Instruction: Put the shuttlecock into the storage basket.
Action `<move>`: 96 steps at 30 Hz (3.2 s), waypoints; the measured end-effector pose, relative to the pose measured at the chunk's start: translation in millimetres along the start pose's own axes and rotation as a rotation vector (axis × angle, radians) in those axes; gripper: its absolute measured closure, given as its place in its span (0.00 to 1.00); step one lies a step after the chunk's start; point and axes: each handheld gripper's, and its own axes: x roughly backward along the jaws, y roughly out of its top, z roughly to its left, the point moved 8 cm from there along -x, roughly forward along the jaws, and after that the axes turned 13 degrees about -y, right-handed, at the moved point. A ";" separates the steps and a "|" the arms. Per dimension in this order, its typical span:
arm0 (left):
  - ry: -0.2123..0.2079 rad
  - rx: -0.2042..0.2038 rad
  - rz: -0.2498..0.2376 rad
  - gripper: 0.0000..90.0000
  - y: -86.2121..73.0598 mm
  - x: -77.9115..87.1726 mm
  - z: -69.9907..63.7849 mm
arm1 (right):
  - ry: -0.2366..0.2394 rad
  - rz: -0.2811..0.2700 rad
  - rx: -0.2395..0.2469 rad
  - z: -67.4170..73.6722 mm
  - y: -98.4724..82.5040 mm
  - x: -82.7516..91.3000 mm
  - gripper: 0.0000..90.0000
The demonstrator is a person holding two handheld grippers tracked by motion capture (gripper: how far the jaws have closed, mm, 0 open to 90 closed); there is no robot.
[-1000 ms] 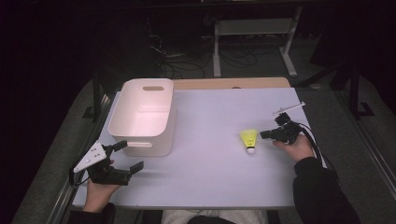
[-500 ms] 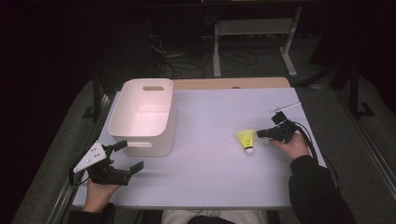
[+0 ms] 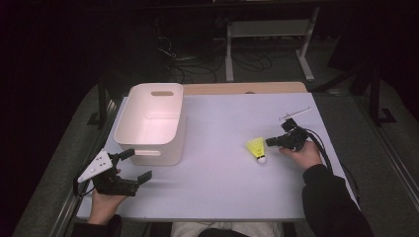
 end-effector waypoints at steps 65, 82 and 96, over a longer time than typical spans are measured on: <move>0.001 0.002 -0.004 0.00 0.3 0.9 -0.4 | 0.079 -0.049 0.146 47.5 8.0 33.7 0.84; 0.003 0.002 -0.005 0.00 0.4 1.3 -0.3 | 0.060 -0.052 0.225 64.7 9.8 47.2 0.22; 0.003 0.002 -0.003 0.00 0.2 1.2 -0.3 | 0.084 -0.009 0.235 67.5 3.4 46.1 0.01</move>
